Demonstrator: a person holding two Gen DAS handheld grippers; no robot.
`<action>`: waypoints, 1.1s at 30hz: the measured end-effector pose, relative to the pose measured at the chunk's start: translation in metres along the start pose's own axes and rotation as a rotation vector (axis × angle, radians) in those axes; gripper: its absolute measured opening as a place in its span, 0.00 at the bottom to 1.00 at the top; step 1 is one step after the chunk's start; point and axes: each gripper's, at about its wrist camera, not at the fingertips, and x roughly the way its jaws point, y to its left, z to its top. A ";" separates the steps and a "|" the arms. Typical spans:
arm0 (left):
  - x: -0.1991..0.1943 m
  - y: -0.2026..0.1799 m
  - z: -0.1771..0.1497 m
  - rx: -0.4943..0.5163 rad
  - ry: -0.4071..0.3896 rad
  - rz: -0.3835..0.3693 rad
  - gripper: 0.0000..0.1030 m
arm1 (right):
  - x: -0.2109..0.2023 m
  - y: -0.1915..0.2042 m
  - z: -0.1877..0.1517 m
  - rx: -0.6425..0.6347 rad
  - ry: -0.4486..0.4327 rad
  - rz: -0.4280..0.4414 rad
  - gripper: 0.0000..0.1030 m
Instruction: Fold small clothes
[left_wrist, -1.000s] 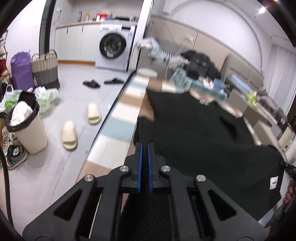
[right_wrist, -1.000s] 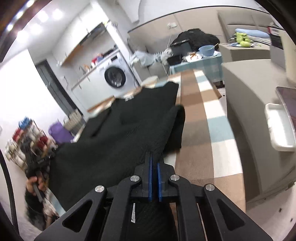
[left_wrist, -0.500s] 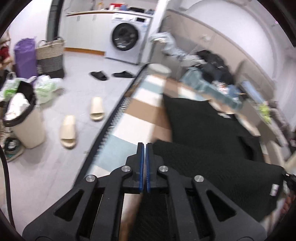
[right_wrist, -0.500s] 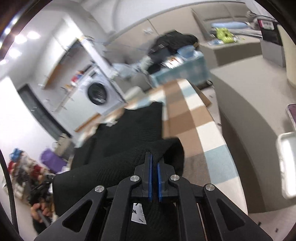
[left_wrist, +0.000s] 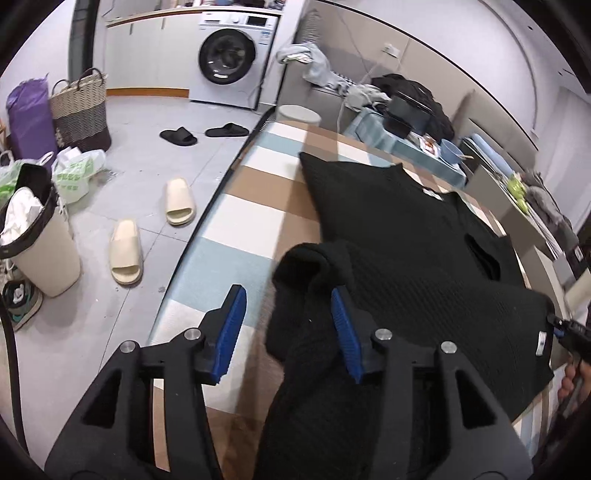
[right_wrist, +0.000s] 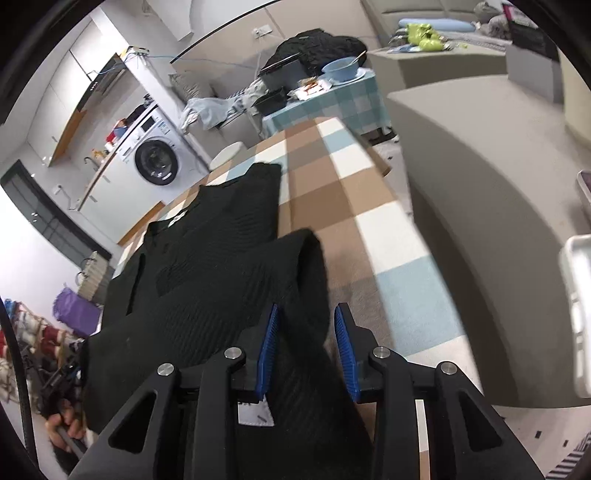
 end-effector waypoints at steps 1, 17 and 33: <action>0.000 -0.001 -0.002 -0.004 0.008 -0.002 0.43 | 0.001 0.001 -0.001 -0.003 0.005 0.007 0.31; -0.018 0.003 -0.009 -0.039 0.022 -0.056 0.55 | -0.002 0.004 -0.009 0.004 -0.005 0.046 0.31; 0.019 -0.007 0.022 -0.039 0.018 -0.011 0.09 | 0.000 0.015 -0.006 -0.054 -0.012 -0.014 0.15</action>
